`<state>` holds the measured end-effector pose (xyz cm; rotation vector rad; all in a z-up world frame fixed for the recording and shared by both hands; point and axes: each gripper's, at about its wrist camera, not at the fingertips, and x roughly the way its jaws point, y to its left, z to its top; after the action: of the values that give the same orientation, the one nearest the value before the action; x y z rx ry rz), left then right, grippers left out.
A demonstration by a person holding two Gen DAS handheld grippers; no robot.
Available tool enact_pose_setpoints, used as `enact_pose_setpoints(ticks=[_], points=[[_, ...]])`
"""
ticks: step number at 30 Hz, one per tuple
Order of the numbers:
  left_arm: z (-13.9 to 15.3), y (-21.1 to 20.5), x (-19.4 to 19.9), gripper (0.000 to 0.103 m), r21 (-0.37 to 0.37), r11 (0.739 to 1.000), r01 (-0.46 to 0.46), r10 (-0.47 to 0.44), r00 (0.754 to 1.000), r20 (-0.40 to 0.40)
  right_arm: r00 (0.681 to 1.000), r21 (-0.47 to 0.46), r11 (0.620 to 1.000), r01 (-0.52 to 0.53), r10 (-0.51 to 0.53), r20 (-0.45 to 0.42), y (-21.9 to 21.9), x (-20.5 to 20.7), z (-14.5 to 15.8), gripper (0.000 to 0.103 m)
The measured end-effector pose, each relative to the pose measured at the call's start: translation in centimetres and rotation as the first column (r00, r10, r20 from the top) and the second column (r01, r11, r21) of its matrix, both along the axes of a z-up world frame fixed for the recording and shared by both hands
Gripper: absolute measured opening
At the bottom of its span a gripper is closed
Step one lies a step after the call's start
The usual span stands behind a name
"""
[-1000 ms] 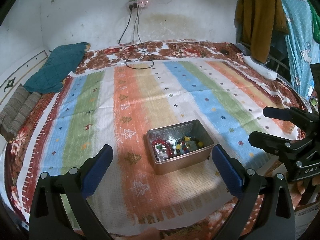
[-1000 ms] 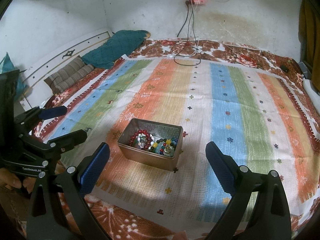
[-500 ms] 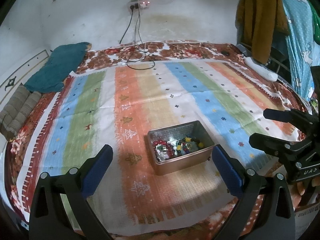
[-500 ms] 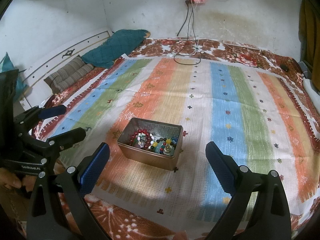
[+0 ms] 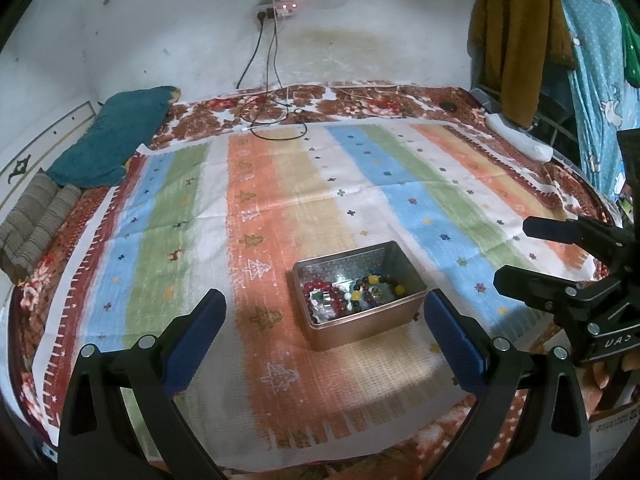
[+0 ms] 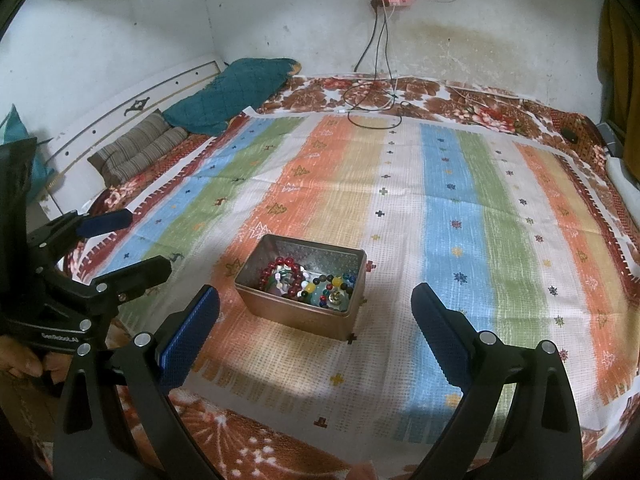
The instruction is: Organize jewelry
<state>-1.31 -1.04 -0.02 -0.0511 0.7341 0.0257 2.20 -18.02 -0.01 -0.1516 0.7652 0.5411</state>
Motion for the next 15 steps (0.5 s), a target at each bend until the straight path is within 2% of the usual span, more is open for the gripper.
enact_pose_setpoints(ticks=[15], points=[[-0.11,-0.11,0.28,0.097,-0.017,1.000,-0.007,0.006,1.000,-0.014,1.000,-0.001,1.000,-0.002,0.002,-0.011,0.20,-0.16,-0.49,0.097]])
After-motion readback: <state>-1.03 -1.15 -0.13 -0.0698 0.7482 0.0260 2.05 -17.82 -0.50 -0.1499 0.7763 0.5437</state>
